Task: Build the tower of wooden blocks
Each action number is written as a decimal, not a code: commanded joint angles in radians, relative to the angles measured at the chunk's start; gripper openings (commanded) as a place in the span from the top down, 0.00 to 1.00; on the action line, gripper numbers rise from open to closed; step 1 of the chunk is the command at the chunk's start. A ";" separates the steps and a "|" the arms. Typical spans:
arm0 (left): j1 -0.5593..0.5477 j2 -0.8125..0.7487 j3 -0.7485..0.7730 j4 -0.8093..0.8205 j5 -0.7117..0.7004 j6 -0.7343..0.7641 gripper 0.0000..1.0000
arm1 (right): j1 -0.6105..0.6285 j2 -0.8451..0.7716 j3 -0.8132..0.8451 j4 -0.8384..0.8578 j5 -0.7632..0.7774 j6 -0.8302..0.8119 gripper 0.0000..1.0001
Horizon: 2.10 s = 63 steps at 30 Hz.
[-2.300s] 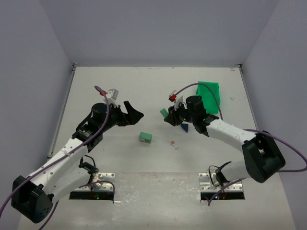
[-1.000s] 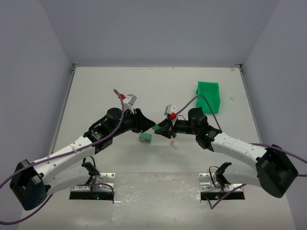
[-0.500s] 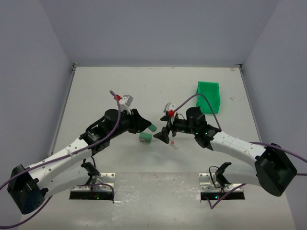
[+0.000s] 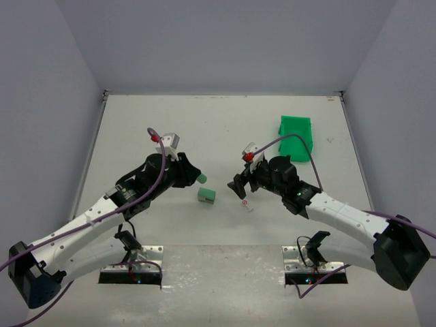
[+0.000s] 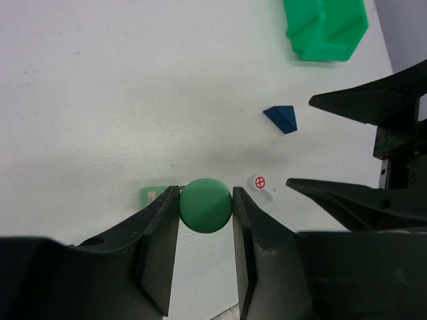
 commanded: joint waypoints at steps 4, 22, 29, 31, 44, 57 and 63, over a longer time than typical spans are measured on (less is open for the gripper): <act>-0.029 0.032 0.048 -0.028 -0.054 0.031 1.00 | 0.000 -0.025 0.009 -0.037 0.263 0.073 0.01; -0.314 0.269 0.182 -0.144 -0.441 -0.017 1.00 | -0.007 -0.090 -0.047 -0.045 0.393 0.090 0.01; -0.318 0.291 0.192 -0.158 -0.487 -0.020 1.00 | -0.015 -0.092 -0.055 -0.040 0.409 0.089 0.01; -0.318 0.306 0.192 -0.157 -0.486 -0.022 1.00 | -0.017 -0.091 -0.056 -0.040 0.410 0.087 0.01; -0.319 0.338 0.182 -0.159 -0.487 -0.029 1.00 | -0.019 -0.081 -0.054 -0.045 0.423 0.082 0.01; -0.318 0.356 0.175 -0.149 -0.478 -0.026 0.98 | -0.018 -0.067 -0.050 -0.037 0.389 0.073 0.01; -0.318 0.361 0.164 -0.142 -0.472 -0.025 0.96 | -0.018 -0.073 -0.053 -0.036 0.395 0.068 0.01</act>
